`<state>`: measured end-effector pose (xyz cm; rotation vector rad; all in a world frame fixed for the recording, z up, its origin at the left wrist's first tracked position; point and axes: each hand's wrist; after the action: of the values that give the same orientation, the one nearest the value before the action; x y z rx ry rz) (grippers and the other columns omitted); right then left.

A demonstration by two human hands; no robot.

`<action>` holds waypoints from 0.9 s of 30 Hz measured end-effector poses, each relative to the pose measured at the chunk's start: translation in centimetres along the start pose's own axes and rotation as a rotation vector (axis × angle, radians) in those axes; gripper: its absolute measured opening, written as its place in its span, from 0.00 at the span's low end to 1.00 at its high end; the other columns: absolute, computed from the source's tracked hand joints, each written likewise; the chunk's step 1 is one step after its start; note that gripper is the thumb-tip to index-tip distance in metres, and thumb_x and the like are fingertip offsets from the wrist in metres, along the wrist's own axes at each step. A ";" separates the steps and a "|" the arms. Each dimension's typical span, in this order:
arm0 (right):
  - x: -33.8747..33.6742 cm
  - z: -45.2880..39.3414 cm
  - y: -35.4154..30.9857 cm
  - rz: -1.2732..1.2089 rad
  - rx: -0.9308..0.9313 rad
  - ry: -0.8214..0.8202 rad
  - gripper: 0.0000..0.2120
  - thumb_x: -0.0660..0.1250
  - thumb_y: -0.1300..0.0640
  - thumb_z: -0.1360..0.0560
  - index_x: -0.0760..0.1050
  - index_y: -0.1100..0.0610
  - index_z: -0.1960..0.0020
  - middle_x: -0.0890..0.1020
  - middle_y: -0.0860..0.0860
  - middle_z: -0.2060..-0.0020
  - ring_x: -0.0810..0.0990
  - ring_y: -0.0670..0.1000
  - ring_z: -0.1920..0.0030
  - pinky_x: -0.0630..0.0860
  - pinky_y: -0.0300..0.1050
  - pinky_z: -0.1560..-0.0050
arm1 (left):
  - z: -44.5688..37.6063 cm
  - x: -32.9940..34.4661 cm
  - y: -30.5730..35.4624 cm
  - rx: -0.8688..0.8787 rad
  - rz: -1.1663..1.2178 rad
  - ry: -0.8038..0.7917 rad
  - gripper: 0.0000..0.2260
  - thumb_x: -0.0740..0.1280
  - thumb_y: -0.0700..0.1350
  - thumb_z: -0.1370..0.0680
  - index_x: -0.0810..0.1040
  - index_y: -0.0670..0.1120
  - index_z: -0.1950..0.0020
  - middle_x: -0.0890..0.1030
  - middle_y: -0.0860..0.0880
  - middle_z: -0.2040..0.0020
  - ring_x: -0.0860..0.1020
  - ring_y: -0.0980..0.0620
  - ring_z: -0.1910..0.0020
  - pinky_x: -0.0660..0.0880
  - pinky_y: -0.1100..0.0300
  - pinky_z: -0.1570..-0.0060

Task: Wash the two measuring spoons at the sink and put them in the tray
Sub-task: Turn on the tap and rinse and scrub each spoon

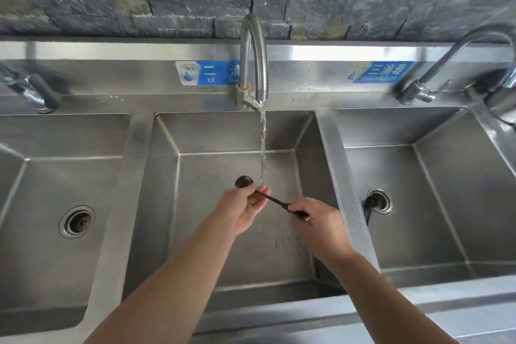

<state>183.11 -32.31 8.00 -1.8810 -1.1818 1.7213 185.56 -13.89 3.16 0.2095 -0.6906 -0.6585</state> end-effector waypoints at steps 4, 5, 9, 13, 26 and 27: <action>0.5 2.5 0.6 0.234 -0.161 -0.021 0.10 0.75 0.70 0.37 0.82 0.58 0.61 0.86 0.49 0.59 0.84 0.54 0.62 0.80 0.44 0.69 | 0.1 1.0 -1.8 -0.124 -0.098 -0.094 0.08 0.58 0.38 0.19 0.76 0.38 0.50 0.85 0.43 0.57 0.85 0.47 0.58 0.80 0.56 0.63; 0.7 3.1 0.9 0.274 -0.153 -0.021 0.10 0.76 0.70 0.38 0.82 0.57 0.61 0.86 0.49 0.57 0.84 0.54 0.61 0.80 0.44 0.69 | 0.1 1.0 -2.2 -0.142 -0.119 -0.121 0.07 0.58 0.38 0.19 0.76 0.39 0.49 0.85 0.43 0.55 0.85 0.47 0.56 0.80 0.56 0.64; 1.2 4.8 1.7 0.288 0.038 0.026 0.08 0.77 0.63 0.36 0.83 0.55 0.59 0.85 0.49 0.55 0.84 0.53 0.59 0.81 0.43 0.67 | -0.3 1.3 -3.1 -0.158 -0.124 -0.239 0.09 0.55 0.35 0.19 0.74 0.42 0.49 0.85 0.42 0.55 0.84 0.46 0.55 0.82 0.55 0.60; 1.2 5.9 2.0 0.265 0.297 -0.009 0.07 0.74 0.53 0.33 0.82 0.53 0.56 0.83 0.47 0.60 0.81 0.50 0.63 0.79 0.43 0.66 | -0.9 2.5 -4.2 -0.066 -0.306 -0.224 0.07 0.61 0.36 0.21 0.76 0.46 0.50 0.83 0.48 0.62 0.84 0.49 0.61 0.80 0.56 0.59; -6.9 2.3 11.4 -0.302 0.823 0.058 0.05 0.70 0.58 0.28 0.83 0.50 0.57 0.84 0.42 0.71 0.79 0.43 0.70 0.78 0.39 0.66 | -3.1 14.9 -10.6 0.146 -0.675 -0.263 0.12 0.62 0.36 0.21 0.81 0.49 0.45 0.81 0.55 0.68 0.81 0.54 0.65 0.80 0.56 0.61; -7.9 2.2 12.4 -0.317 0.844 0.069 0.04 0.70 0.58 0.28 0.84 0.51 0.56 0.84 0.44 0.70 0.80 0.45 0.68 0.79 0.42 0.64 | -3.6 16.0 -11.3 0.158 -0.701 -0.265 0.13 0.62 0.36 0.21 0.81 0.49 0.44 0.81 0.55 0.67 0.82 0.55 0.65 0.80 0.55 0.59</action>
<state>185.96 -46.23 3.85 -1.1562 -0.5325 1.5925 191.64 -32.81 4.35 0.5290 -0.9320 -1.3189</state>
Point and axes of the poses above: each hand's wrist, its own z-axis away from the middle knuckle, its own x-axis out of the palm, y = z × x
